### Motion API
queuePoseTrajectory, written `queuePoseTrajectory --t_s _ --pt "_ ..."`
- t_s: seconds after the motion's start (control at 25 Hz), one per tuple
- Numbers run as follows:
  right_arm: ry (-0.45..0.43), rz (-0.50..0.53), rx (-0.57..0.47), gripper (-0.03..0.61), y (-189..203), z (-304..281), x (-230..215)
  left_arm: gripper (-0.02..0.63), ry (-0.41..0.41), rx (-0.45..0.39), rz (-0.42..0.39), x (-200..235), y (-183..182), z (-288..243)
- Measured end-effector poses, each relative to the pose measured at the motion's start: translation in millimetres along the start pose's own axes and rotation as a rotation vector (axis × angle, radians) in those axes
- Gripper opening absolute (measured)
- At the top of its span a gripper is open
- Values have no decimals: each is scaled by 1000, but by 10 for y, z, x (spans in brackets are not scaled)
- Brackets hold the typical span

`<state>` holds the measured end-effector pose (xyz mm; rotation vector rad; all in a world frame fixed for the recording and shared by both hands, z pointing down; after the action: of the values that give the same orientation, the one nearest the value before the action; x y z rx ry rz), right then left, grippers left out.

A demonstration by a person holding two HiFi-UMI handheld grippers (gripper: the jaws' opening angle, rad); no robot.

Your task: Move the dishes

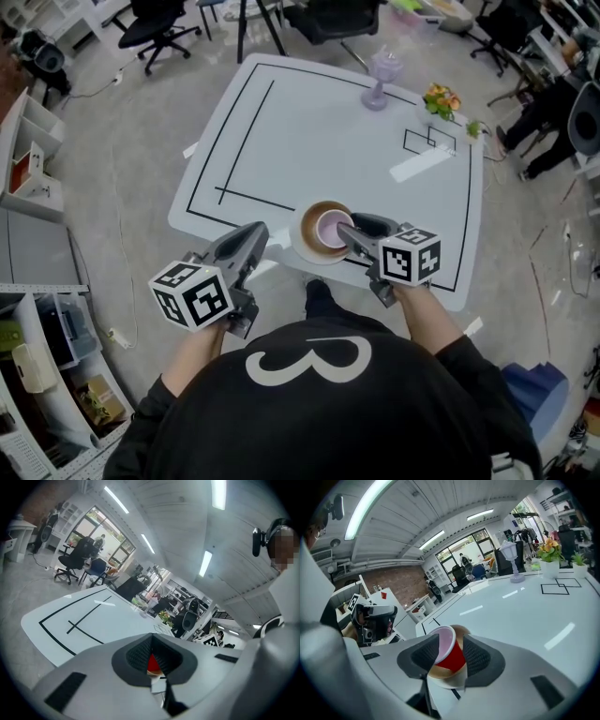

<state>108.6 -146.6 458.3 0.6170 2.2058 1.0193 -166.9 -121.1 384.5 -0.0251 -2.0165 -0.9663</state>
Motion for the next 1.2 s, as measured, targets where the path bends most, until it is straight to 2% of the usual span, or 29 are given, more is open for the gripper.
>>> queuePoseTrajectory --t_s 0.36,0.6,0.84,1.2 --pt "37 -2 -5 46 -19 -8 -72 3 -24 -4 53 186 -30 -116" --pt "11 -46 -26 44 -46 7 -123 3 -29 2 56 197 -57 -163" --pt "-52 -101 -82 44 -239 101 -77 3 -16 -24 69 194 -128 -205" --pt "-60 -48 -167 44 -680 248 -52 3 -14 -56 85 203 -220 -235"
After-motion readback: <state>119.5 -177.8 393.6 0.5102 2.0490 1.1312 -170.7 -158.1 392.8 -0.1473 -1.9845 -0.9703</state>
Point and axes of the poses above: the fingertips, and each gripper's own axes: z backward along the fingers, x to its left, y out of its underside, the point moved 9 cm from there along z, backward along the fingers, and after that the axes turned 11 degrees about z, right-handed, at the moved point
